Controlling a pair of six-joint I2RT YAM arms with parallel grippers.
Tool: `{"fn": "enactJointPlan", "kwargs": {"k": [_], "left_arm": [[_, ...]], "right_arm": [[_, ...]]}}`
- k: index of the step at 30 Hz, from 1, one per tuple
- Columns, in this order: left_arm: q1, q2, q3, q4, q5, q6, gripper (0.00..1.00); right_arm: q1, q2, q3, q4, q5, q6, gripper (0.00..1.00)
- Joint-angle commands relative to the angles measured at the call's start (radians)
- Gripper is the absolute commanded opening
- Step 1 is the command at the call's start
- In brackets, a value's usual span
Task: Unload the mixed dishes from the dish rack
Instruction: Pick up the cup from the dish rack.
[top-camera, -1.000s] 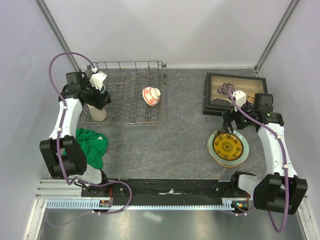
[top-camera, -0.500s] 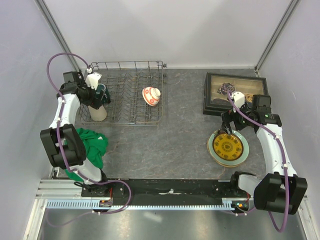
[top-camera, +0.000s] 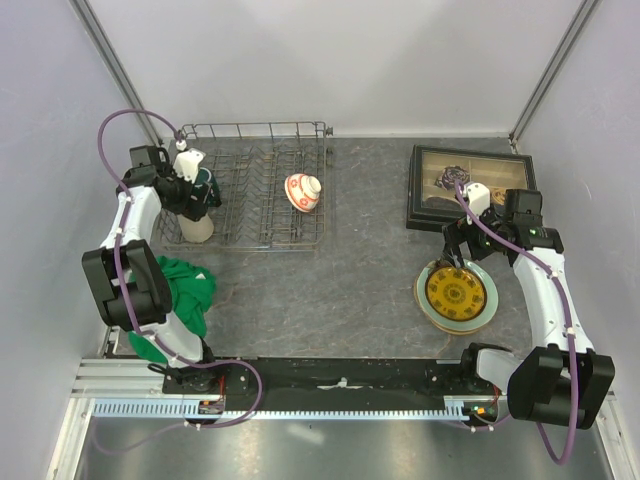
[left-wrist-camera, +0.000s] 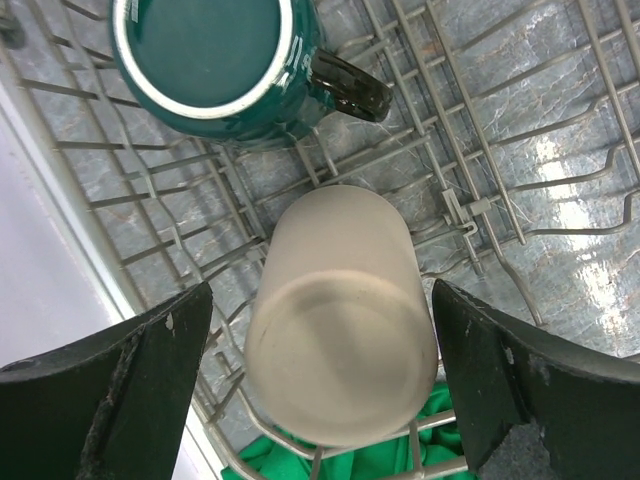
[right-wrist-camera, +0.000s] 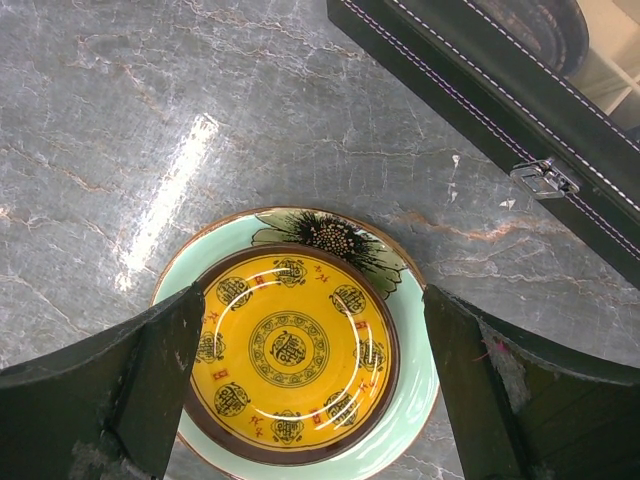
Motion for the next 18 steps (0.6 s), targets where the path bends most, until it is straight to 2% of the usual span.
{"fn": "enactJointPlan", "kwargs": {"k": [1, 13, 18], "left_arm": [[0.007, 0.027, 0.021, 0.012, 0.035, -0.011, 0.95], [0.007, 0.032, 0.043, -0.003, 0.098, -0.026, 0.70], [0.007, 0.029, 0.060, -0.029, 0.113, -0.026, 0.56]], "right_arm": [[0.005, 0.000, -0.011, 0.030, 0.000, 0.013, 0.98], [0.005, 0.006, -0.027, 0.038, 0.003, 0.013, 0.98], [0.005, 0.003, -0.034, 0.038, 0.003, 0.012, 0.98]]}}
